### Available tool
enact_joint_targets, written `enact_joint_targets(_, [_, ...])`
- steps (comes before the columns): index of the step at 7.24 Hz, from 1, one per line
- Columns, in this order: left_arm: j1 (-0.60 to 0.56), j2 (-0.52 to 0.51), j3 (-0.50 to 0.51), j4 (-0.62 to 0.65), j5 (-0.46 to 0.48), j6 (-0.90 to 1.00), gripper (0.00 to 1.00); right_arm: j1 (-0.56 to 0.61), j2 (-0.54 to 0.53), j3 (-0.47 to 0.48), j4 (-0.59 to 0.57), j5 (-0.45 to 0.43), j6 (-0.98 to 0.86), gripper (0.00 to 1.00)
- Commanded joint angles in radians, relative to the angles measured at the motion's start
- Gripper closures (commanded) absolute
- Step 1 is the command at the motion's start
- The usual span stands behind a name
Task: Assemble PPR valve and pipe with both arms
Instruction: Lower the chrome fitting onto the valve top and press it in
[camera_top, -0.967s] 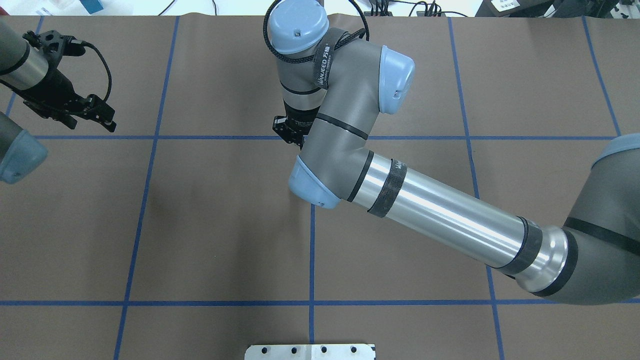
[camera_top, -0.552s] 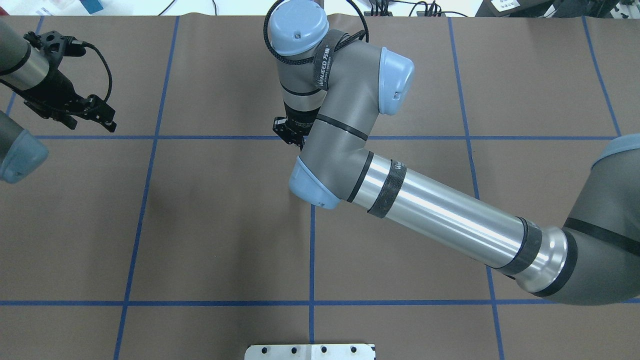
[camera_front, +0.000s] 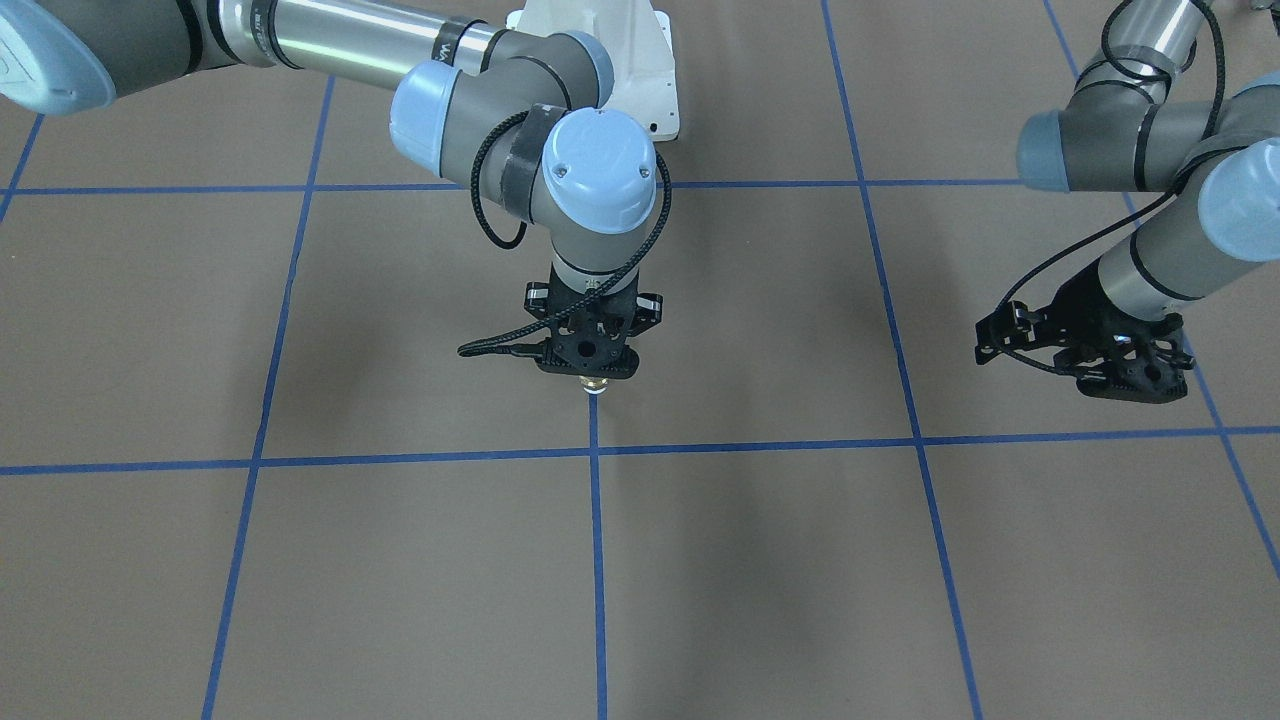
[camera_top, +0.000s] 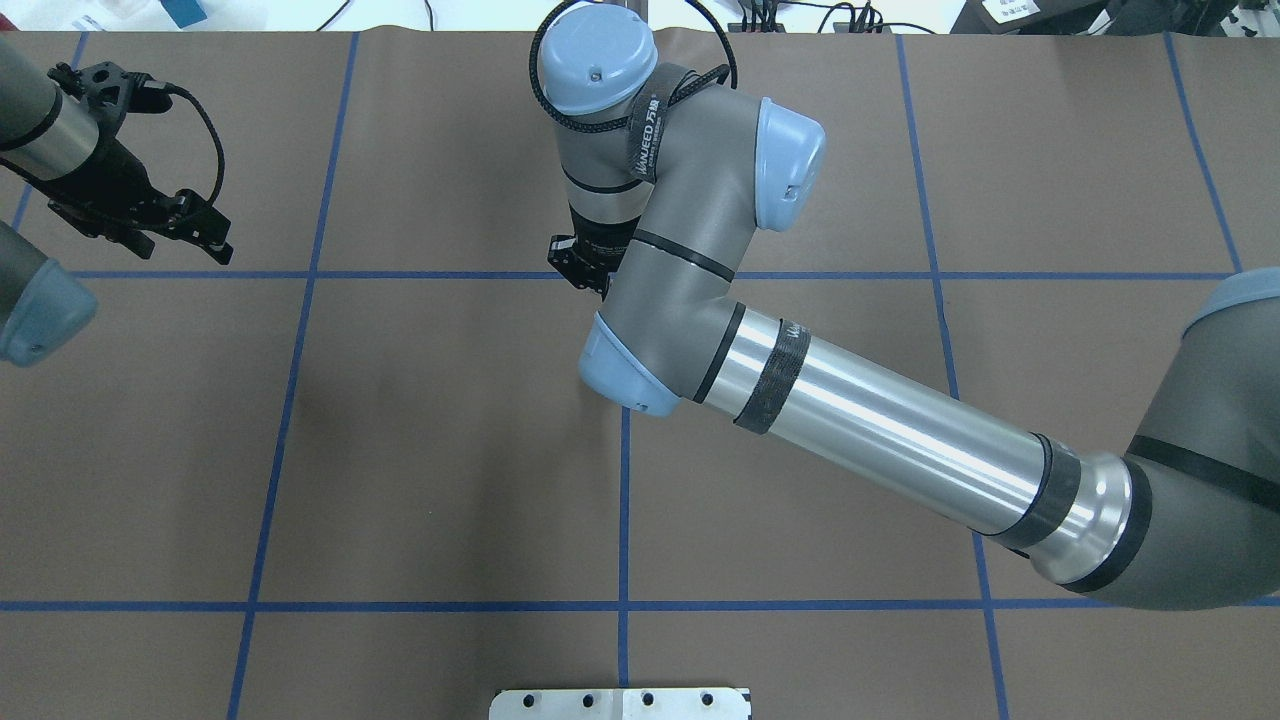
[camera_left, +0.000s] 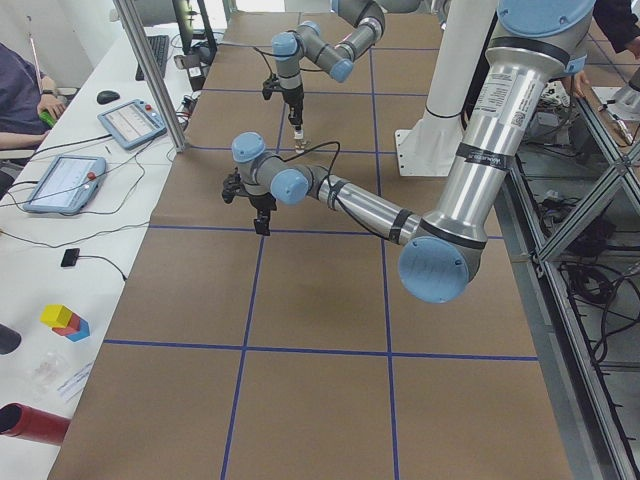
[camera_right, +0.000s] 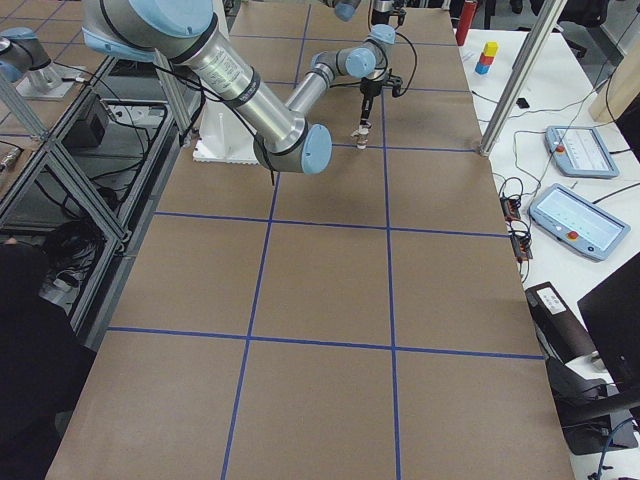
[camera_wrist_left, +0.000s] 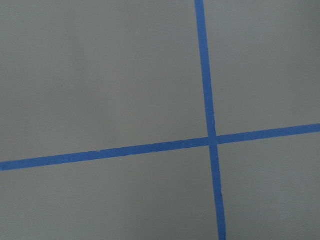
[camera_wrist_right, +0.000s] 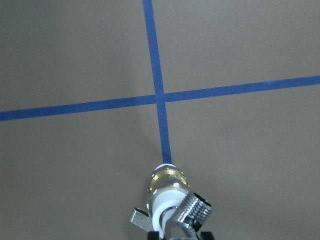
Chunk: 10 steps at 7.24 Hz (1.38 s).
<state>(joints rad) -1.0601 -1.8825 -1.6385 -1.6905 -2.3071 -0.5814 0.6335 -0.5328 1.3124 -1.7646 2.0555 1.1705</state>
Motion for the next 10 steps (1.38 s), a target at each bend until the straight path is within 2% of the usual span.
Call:
enact_joint_targets(1, [-0.001,-0.003,0.005,0.000,0.000,0.000,0.00,0.000,-0.006,-0.001,0.031,0.000,0.003,1.00])
enact_joint_targets(5, [-0.001,-0.001,0.003,0.000,0.000,0.000,0.00,-0.002,-0.007,-0.001,0.034,0.000,0.001,1.00])
enact_joint_targets(6, [-0.001,-0.001,0.003,0.000,0.000,0.000,0.00,-0.002,-0.007,-0.001,0.034,0.000,0.006,0.93])
enact_joint_targets(7, [-0.001,-0.001,0.005,0.000,0.000,0.000,0.00,-0.002,-0.009,-0.002,0.034,0.000,0.009,0.74])
enact_joint_targets(8, [-0.001,-0.003,0.011,0.000,0.000,-0.002,0.00,-0.002,-0.012,-0.001,0.034,0.000,0.012,0.63])
enact_joint_targets(10, [-0.001,-0.004,0.012,0.000,0.000,-0.002,0.00,-0.002,-0.013,-0.001,0.034,0.000,0.012,0.55])
